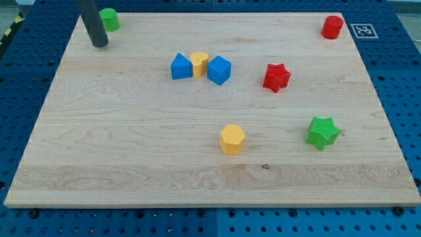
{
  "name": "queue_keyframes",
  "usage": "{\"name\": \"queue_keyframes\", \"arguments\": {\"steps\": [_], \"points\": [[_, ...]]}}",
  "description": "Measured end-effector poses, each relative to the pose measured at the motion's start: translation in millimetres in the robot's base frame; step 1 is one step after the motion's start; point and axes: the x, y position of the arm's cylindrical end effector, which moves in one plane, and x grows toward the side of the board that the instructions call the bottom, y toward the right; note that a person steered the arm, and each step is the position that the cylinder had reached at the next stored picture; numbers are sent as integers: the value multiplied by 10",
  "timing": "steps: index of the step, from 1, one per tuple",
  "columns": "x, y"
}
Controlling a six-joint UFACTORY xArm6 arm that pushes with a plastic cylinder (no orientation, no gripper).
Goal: Move the blue cube slightly to the above
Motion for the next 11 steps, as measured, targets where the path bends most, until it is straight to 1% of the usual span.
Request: {"name": "queue_keyframes", "arguments": {"steps": [1,2,4,5,6,7,8,9,10,11], "points": [[10,0],[199,42],[728,384],[1166,790],[1511,1487],[1671,2061],[1580,2250],[1437,2268],[1188,2325],[1112,2478]]}}
